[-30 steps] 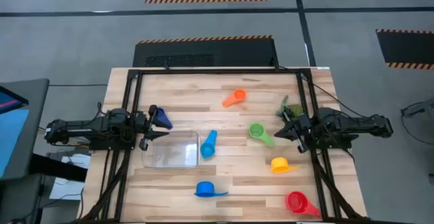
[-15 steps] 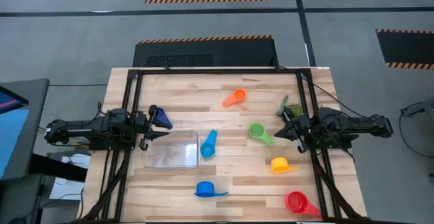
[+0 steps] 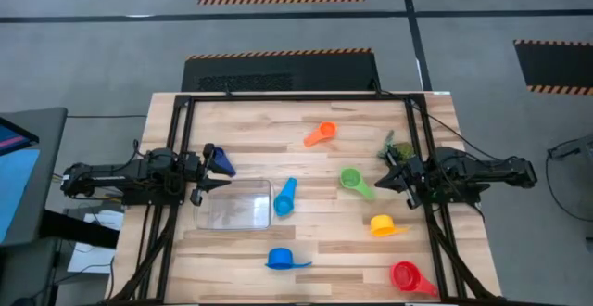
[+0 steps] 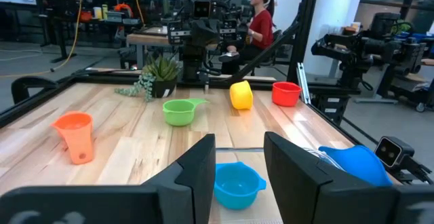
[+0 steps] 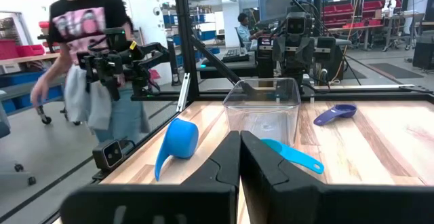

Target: Nest measuring cups in basket

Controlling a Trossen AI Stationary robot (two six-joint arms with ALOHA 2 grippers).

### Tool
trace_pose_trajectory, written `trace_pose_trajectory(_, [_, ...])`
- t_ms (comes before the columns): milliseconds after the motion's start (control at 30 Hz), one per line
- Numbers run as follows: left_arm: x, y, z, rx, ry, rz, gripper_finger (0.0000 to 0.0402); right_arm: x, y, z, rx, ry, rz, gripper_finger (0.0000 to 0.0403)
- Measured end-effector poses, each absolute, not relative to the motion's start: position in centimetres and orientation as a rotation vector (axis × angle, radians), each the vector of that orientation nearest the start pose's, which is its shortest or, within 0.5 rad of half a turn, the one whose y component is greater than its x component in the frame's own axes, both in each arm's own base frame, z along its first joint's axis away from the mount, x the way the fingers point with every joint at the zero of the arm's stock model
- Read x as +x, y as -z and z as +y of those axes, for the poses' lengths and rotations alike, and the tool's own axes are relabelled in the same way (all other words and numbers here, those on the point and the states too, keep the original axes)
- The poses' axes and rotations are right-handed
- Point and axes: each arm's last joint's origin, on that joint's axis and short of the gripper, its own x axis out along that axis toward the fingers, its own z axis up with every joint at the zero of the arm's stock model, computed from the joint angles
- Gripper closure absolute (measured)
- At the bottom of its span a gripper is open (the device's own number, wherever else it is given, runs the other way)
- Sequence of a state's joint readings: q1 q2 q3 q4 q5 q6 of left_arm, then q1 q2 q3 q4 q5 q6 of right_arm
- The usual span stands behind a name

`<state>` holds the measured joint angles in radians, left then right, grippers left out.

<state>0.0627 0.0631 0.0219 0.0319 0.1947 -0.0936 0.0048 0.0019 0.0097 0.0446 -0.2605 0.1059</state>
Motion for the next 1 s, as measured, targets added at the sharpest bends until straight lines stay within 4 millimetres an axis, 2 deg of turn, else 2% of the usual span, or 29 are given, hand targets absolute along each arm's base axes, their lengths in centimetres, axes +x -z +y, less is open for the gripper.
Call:
trace_pose_trajectory(333, [10.01,-16.94,0.07,-0.100,0.131,0.013,0.0285,9.61,-17.10,0.79,0.098,-0.268,-0.038,0.0369])
trace_pose_trajectory(600, [10.02,-17.13,0.19,-0.401,0.091,0.005,0.0285,9.61,-17.09,0.79,0.099,-0.268,-0.038,0.0369])
trace_pose_trajectory(1000, [10.01,-17.30,0.81,-0.609,-0.114,-0.069,0.0285,9.61,-17.10,0.79,0.098,-0.268,-0.038,0.0369])
